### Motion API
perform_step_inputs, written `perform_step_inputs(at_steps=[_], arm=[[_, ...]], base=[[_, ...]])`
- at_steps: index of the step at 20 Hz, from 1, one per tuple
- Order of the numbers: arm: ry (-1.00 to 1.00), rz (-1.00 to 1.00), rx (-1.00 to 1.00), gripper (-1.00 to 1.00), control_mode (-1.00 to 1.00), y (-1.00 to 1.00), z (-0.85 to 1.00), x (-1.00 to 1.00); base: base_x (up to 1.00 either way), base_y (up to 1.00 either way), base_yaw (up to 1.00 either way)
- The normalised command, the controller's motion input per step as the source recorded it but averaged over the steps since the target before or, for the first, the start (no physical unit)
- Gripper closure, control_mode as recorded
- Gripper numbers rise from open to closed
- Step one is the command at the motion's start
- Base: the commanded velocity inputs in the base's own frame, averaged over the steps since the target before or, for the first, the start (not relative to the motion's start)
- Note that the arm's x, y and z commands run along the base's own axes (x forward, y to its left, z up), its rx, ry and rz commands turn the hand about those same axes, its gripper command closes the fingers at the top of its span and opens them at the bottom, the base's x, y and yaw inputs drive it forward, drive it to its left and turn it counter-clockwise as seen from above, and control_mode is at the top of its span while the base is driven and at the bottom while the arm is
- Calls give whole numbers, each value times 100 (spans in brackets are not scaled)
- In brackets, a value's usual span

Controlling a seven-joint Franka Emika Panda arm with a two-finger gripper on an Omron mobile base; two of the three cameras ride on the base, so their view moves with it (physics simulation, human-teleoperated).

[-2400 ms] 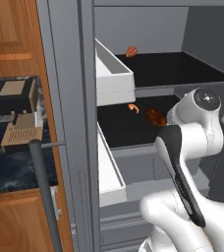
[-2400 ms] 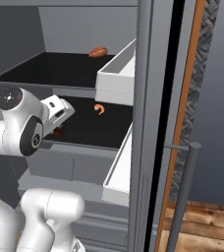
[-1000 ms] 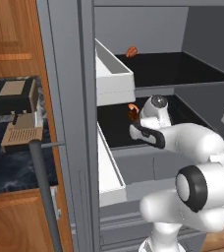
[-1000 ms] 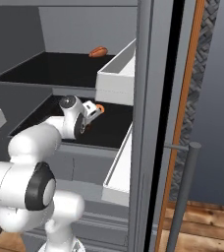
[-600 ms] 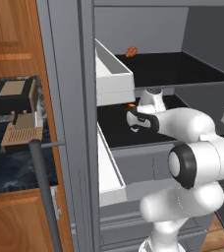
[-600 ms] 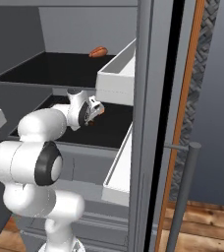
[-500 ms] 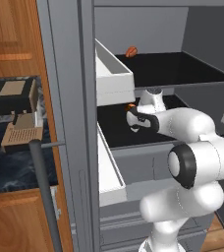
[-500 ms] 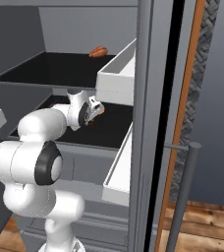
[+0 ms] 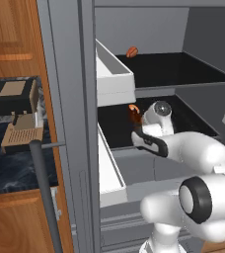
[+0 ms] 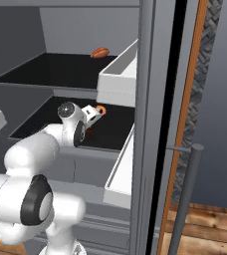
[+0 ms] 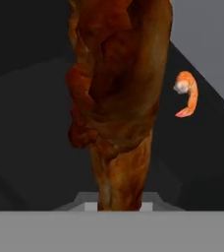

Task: Transport the chicken drumstick and garlic to the fridge. Place the chicken drumstick on the rack containing meat and place the garlic on the rack containing the vegetable, ensuring meats and vegetables are on different racks.

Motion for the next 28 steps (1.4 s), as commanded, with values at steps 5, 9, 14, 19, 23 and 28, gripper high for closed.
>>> perform_step_inputs(at_steps=[5, 9, 14, 19, 23, 28], arm=[[-32, 0, 16, 100, -100, 5, -26, -15], [28, 0, 4, 100, -100, 3, 0, 45], [19, 0, 5, 100, -100, 0, -41, -21], [-5, 0, 3, -100, -100, 0, -44, -62], [0, 0, 8, -100, -100, 2, -1, 12], [20, 0, 2, -100, -100, 9, 14, 34]], base=[[0, 0, 0], [0, 0, 0], [0, 0, 0], [0, 0, 0], [0, 0, 0], [0, 0, 0]])
